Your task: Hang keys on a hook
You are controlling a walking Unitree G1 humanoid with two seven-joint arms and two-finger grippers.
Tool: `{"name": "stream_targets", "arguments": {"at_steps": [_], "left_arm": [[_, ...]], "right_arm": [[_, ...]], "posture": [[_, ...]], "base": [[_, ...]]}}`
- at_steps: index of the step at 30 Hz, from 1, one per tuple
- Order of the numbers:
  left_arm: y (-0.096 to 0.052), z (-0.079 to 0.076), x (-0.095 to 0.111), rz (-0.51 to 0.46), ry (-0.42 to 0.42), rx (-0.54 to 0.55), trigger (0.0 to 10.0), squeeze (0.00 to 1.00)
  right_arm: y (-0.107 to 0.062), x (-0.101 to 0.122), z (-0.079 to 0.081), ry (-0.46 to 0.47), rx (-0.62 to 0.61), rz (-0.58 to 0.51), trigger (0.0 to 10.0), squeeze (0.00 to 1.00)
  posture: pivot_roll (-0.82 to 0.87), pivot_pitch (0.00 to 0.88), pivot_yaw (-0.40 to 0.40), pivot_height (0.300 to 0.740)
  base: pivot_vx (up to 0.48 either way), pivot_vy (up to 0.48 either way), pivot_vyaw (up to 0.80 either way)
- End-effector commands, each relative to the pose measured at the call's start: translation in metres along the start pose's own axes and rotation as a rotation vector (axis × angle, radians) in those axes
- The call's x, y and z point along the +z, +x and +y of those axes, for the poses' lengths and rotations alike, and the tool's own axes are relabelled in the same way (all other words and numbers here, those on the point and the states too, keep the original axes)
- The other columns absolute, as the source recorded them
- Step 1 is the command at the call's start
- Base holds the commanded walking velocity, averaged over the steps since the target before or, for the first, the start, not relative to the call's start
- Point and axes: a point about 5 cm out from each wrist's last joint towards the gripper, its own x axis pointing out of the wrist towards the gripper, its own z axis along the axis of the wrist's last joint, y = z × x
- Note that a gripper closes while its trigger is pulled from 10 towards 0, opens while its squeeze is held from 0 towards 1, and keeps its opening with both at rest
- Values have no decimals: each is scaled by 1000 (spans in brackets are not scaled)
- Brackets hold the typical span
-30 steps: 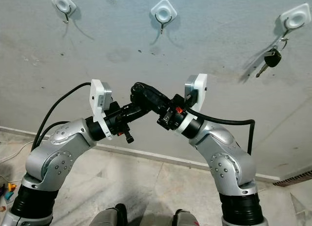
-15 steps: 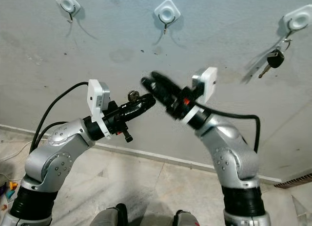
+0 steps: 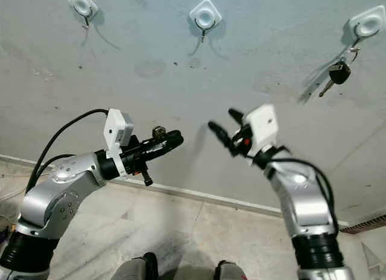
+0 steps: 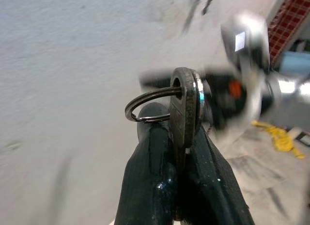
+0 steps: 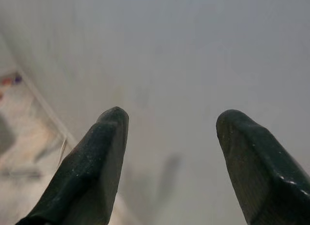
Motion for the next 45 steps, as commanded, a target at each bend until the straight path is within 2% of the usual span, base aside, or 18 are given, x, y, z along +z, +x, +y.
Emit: {"name": "stream_targets", "arguments": {"at_steps": [1,4,6,7,8,12,13,16,19,22,28,30,37,39,41,45], "left_arm": [[0,5,5,-2,41,7,0,0],[3,8,10,-22,68,18,0,0],[5,10,13,-36,86,25,0,0],[5,10,13,-36,86,25,0,0],[9,12,17,-53,127,37,0,0],[17,16,24,-95,169,54,0,0],[24,16,30,-128,205,64,0,0],[31,16,33,-149,227,64,0,0],[45,19,40,-193,262,77,0,0],[50,21,43,-213,277,87,0,0],[58,28,52,-269,301,130,0,0],[65,38,64,-330,347,179,0,0],[78,43,81,-343,386,168,0,0],[84,41,87,-353,392,154,0,0],[84,40,85,-358,388,139,0,0],[82,38,71,-363,306,114,0,0]], "right_arm": [[-2,-36,19,45,16,113,10000,1000],[-7,-65,32,59,-3,189,10000,1000],[-11,-79,44,61,1,225,10000,1000],[-11,-79,44,61,1,225,10000,1000],[-14,-92,56,81,-8,261,10000,1000],[-15,-104,68,118,-42,284,10000,1000],[-13,-107,74,124,-56,286,10000,1000],[-11,-109,78,133,-69,284,10000,1000],[-7,-107,85,181,-94,265,10000,1000],[-6,-106,89,182,-92,250,10000,1000],[-10,-108,95,158,-75,256,10000,1000],[-15,-109,97,162,-78,258,10000,1000],[-17,-109,101,168,-74,260,10000,1000],[-17,-107,100,181,-84,250,10000,1000],[-16,-103,96,198,-105,231,10000,1000],[-12,-93,86,195,-134,197,10000,1000]], "posture": [[-41,185,91,740],[-36,184,91,740],[-34,185,89,740],[-34,185,89,740],[-34,188,88,740],[-35,191,86,740],[-38,194,85,740],[-41,197,86,740],[-58,205,89,740],[-66,210,92,740],[-91,226,91,740],[-108,240,87,740],[-126,252,96,740],[-129,252,104,740],[-128,251,106,740],[-118,247,108,740]], "base": [[0,0,0],[0,0,0],[0,0,0],[0,0,0],[0,0,0],[0,0,0],[0,0,0],[0,0,0],[0,0,0],[0,0,0],[0,0,0],[0,0,0],[0,0,0],[0,0,0],[0,0,0],[0,0,0]]}}
